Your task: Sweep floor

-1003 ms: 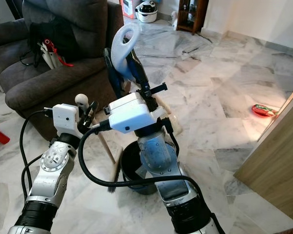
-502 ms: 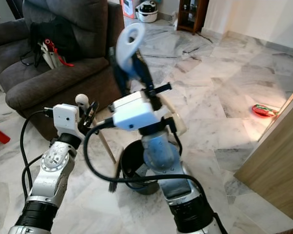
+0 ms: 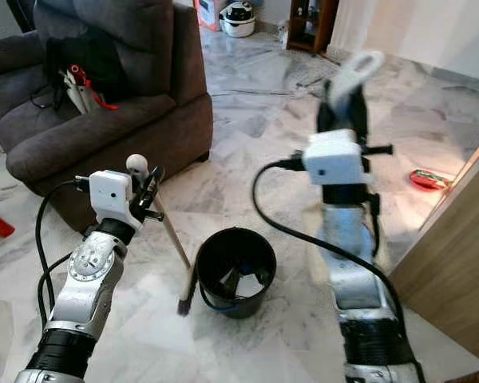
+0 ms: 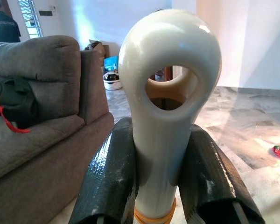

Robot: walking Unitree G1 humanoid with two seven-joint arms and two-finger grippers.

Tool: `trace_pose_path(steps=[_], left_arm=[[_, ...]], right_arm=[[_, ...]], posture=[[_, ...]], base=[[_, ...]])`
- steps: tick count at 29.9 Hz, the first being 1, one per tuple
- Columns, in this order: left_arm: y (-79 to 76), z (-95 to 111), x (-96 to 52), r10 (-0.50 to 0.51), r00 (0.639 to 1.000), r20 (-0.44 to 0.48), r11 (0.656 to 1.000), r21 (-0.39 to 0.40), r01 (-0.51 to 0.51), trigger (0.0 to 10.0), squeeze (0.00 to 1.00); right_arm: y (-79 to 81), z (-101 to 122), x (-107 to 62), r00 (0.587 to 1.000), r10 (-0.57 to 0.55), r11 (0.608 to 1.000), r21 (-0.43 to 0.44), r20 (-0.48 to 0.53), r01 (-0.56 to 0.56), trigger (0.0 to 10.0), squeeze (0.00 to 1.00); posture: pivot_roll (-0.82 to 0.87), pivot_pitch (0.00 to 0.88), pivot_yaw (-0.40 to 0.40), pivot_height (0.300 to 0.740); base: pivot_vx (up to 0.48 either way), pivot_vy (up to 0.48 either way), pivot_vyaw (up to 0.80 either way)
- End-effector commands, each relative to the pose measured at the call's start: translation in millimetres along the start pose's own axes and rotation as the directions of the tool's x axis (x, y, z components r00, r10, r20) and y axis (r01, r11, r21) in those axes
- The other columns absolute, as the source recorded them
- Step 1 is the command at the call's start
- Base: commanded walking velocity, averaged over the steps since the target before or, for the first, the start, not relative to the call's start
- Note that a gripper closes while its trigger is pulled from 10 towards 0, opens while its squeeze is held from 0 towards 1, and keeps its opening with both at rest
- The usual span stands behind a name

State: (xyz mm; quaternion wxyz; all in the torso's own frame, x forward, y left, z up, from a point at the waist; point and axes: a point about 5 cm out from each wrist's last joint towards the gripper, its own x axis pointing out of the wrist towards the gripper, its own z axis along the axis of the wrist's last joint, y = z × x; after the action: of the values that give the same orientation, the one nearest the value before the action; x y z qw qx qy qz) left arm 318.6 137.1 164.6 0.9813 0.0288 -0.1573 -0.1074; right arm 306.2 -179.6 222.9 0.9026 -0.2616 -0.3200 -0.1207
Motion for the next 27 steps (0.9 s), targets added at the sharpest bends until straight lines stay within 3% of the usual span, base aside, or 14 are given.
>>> trace_pose_path(steps=[1, 4, 13, 24, 27], left_arm=[[-0.7, 11, 3.8, -0.009, 0.998, 0.067, 1.0, -0.005, 0.01, 10.0, 0.0], [-0.3, 9, 1.9, -0.013, 0.998, 0.061, 1.0, -0.006, 0.013, 10.0, 0.0], [5.7, 6, -5.1, -0.008, 0.999, 0.038, 1.0, 0.006, 0.008, 10.0, 0.0], [26.6, -6, -22.9, 0.035, 0.999, -0.027, 0.998, 0.059, -0.033, 10.0, 0.0], [28.6, -10, -27.6, 0.039, 0.998, -0.044, 0.997, 0.065, -0.036, 10.0, 0.0]], right_arm=[[-3.6, 1, 0.3, 0.999, -0.003, 1.0, -0.019, 0.032, 0.004, 10.0, 0.0], [-2.3, -22, -14.1, 0.998, 0.022, 1.0, -0.009, -0.058, -0.022, 10.0, 0.0], [-2.8, -45, -31.6, 0.99, 0.037, 0.998, -0.044, -0.14, -0.043, 10.0, 0.0], [-2.9, -68, -44.7, 0.964, 0.06, 0.992, 0.119, -0.258, -0.03, 10.0, 0.0], [-1.8, -70, -45.1, 0.963, 0.081, 0.991, 0.124, -0.258, -0.05, 10.0, 0.0]], posture=[[0.04, 0.042, 0.046, 0.74], [0.04, 0.049, 0.043, 0.74], [0.04, 0.053, 0.042, 0.74], [0.04, 0.065, 0.039, 0.74], [0.04, 0.066, 0.039, 0.74]], base=[[0.0, 0.0, 0.0], [0.0, 0.0, 0.0], [0.0, 0.0, 0.0], [0.0, 0.0, 0.0], [0.0, 0.0, 0.0]])
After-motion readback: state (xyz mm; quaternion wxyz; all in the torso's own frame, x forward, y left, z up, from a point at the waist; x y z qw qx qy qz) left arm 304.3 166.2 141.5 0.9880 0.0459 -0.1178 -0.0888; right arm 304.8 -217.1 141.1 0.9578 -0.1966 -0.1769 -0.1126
